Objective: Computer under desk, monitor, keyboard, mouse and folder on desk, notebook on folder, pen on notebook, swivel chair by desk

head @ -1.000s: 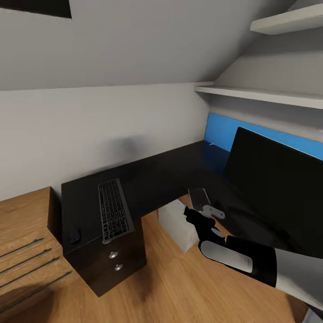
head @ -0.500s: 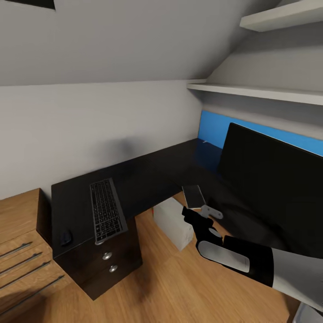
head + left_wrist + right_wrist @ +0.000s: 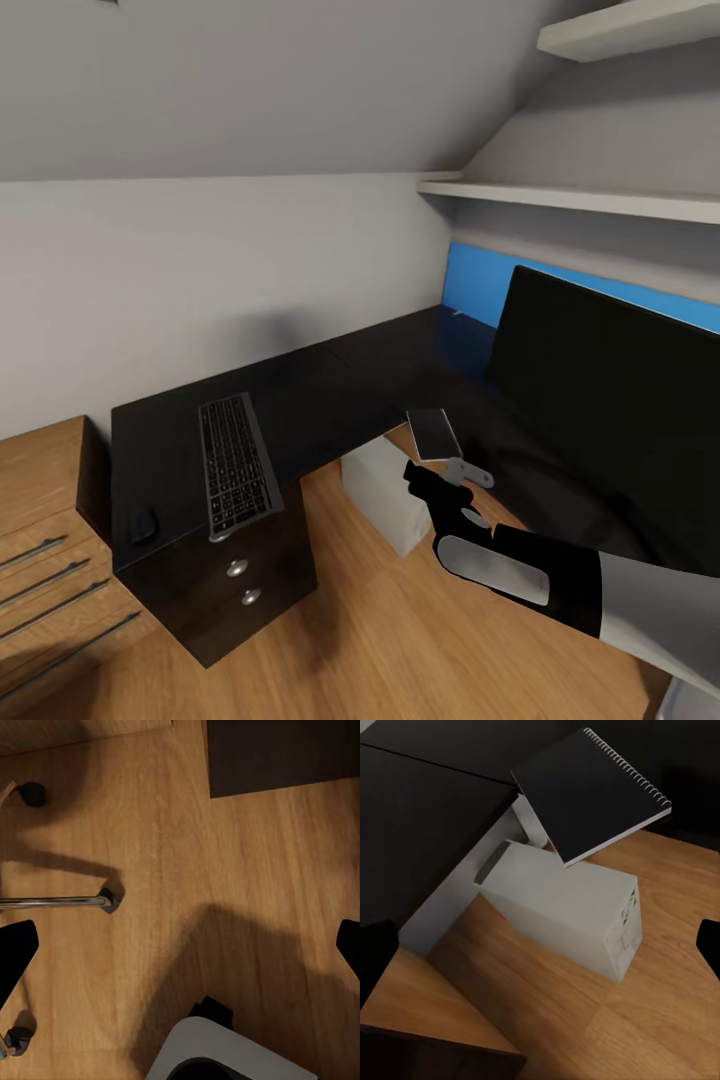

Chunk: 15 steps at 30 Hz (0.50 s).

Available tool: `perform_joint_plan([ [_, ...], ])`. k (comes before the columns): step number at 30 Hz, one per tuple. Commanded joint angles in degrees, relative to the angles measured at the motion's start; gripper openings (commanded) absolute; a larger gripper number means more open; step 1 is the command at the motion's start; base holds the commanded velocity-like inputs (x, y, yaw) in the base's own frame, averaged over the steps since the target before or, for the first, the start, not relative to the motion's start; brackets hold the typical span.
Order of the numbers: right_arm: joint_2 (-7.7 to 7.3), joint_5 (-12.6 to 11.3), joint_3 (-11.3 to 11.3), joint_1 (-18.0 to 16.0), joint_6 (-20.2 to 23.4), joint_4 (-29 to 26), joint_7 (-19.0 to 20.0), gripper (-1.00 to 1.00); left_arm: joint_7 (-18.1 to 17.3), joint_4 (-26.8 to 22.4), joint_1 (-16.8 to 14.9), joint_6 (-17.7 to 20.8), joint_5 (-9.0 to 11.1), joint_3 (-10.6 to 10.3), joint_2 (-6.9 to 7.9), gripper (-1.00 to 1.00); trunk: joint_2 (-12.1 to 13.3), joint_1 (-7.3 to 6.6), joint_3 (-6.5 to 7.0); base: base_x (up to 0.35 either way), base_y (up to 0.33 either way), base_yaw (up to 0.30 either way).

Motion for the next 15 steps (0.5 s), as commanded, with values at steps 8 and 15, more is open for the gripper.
perform_joint_plan([
  [8, 1.53, -0.7, 0.1, -0.1, -0.3, 5.0, 4.8, 1.0, 0.1, -10.2, 0.0, 9.0, 0.5, -0.6, -0.24, 1.0, -3.3, 1.77, -1.49, 0.0, 0.0, 0.0],
  [15, 1.81, -0.8, 0.1, -0.1, -0.3, 5.8, 6.0, 1.0, 0.2, -20.5, 0.0, 21.6, 0.6, -0.7, -0.76, 1.0, -6.1, 3.31, -2.75, 0.0, 0.0, 0.0],
])
